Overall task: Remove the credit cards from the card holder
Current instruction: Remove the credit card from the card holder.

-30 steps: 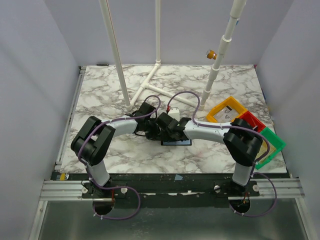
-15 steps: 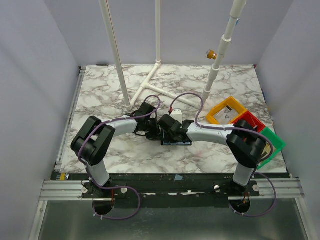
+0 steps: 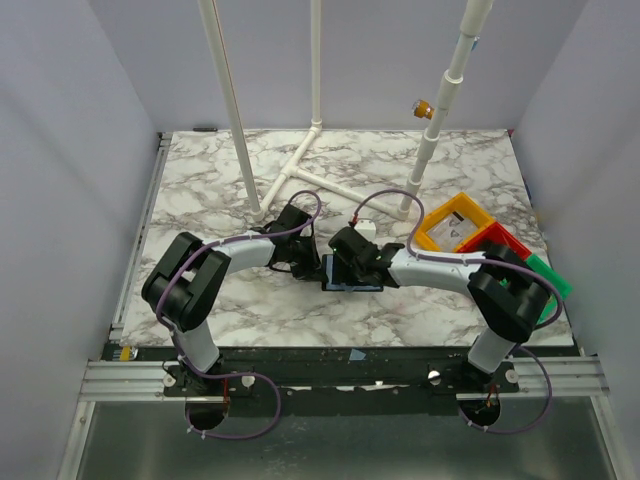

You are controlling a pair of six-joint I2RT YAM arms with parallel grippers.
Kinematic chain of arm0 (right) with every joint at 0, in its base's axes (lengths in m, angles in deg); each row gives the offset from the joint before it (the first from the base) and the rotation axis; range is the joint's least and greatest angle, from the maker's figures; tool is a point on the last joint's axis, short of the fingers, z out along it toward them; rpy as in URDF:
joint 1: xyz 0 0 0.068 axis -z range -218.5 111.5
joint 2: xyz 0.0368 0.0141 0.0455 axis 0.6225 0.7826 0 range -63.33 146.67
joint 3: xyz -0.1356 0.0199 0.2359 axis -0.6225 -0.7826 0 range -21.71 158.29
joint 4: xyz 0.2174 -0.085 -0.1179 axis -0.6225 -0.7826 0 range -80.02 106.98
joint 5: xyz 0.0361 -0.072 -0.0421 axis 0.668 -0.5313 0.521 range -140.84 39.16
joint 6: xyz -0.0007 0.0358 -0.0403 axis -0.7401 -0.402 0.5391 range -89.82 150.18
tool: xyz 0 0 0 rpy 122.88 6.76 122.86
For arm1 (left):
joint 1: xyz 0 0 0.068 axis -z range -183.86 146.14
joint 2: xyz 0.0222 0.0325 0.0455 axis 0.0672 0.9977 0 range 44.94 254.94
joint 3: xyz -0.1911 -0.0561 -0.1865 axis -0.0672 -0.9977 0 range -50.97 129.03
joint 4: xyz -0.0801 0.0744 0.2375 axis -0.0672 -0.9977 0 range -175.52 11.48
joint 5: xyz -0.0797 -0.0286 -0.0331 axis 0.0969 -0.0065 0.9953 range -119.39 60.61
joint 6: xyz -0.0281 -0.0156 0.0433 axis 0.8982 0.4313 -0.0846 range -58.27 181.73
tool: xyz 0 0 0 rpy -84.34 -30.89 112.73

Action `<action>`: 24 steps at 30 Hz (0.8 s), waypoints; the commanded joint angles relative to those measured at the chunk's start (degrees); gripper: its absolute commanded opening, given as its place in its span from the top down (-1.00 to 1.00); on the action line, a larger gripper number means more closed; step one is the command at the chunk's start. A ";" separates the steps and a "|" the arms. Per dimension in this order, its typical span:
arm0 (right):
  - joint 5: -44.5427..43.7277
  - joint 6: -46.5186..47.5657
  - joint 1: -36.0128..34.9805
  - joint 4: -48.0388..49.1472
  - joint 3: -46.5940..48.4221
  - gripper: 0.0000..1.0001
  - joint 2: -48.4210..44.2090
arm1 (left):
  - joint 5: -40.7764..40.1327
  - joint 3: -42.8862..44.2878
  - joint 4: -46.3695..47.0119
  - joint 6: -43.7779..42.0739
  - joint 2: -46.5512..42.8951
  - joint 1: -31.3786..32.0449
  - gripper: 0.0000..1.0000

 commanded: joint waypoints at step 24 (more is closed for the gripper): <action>5.03 -3.10 3.62 2.14 -4.71 0.22 -0.68 | -0.54 0.99 -1.99 -1.77 1.15 -0.24 1.00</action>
